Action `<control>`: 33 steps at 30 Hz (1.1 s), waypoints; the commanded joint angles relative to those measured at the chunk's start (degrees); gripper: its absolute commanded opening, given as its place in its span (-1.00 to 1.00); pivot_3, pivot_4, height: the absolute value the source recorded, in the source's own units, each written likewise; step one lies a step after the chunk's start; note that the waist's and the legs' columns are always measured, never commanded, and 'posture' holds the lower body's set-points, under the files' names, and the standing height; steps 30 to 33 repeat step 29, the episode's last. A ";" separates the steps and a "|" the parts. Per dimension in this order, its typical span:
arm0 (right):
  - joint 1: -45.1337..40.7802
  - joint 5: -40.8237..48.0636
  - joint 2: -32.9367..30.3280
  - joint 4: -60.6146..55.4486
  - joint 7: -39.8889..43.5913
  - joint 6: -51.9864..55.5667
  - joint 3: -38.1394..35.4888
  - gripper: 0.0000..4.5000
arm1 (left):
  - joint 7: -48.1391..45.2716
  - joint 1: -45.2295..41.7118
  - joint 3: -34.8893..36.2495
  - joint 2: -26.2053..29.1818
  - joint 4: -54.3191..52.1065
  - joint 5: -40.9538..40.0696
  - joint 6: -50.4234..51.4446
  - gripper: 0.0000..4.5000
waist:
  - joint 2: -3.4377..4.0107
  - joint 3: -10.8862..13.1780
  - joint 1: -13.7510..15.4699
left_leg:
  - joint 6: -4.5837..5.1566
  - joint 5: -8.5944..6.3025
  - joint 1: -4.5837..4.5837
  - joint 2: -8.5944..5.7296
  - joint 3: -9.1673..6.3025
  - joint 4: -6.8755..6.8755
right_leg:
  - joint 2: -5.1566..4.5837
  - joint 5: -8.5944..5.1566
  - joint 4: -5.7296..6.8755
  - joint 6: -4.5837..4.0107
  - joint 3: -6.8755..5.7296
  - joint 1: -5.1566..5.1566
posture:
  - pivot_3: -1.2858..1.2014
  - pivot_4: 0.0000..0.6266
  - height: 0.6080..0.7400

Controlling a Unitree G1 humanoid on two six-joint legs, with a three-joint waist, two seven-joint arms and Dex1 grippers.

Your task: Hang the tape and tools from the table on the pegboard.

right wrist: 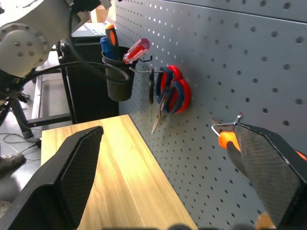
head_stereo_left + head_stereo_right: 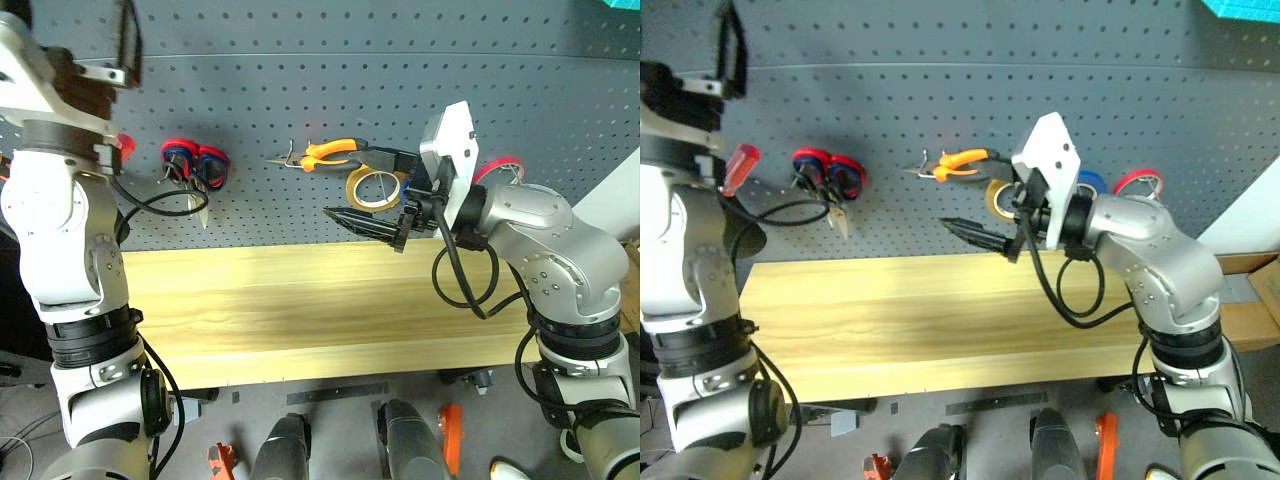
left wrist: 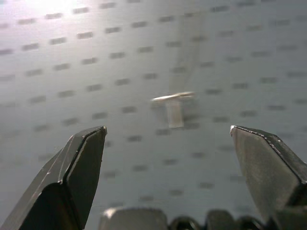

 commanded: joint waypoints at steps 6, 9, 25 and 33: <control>1.02 1.13 -1.50 -2.51 -0.10 -0.65 -2.63 1.00 | -6.89 3.52 -7.18 -3.03 -8.99 -5.05 5.84 0.98 | 0.01 -0.80 0.09 | 0.01 0.00 0.04 0.00 0.03 0.02 | 0.01 0.00 0.01 0.00 0.02 0.04 | -0.03 -0.53 1.00; 2.72 1.44 -2.49 -4.01 0.06 -0.03 -2.76 1.00 | -9.68 7.02 -8.94 -3.01 -11.03 -8.68 11.73 0.98 | 0.08 -0.89 -0.04 | 0.01 0.00 0.07 0.00 0.06 0.03 | 0.02 0.00 0.05 0.00 0.09 0.05 | -0.03 -0.53 1.00; 35.86 -16.99 0.76 -0.47 -12.31 -19.58 0.99 1.00 | -1.73 38.84 -8.07 -6.86 -13.07 -4.95 26.37 0.98 | 0.47 -3.81 1.24 | 0.07 0.04 0.55 0.02 0.35 -0.06 | 0.15 0.12 0.07 0.00 0.32 0.38 | -0.01 -0.65 1.00; 40.73 -22.13 3.66 3.74 -14.76 -27.36 1.68 1.00 | -2.36 44.41 -7.84 -6.50 -8.01 -0.24 20.59 0.98 | 0.81 -4.12 1.51 | 0.29 -0.10 1.52 0.07 0.71 -0.24 | 0.19 0.10 -0.08 -0.01 0.50 1.19 | -0.01 -0.69 1.00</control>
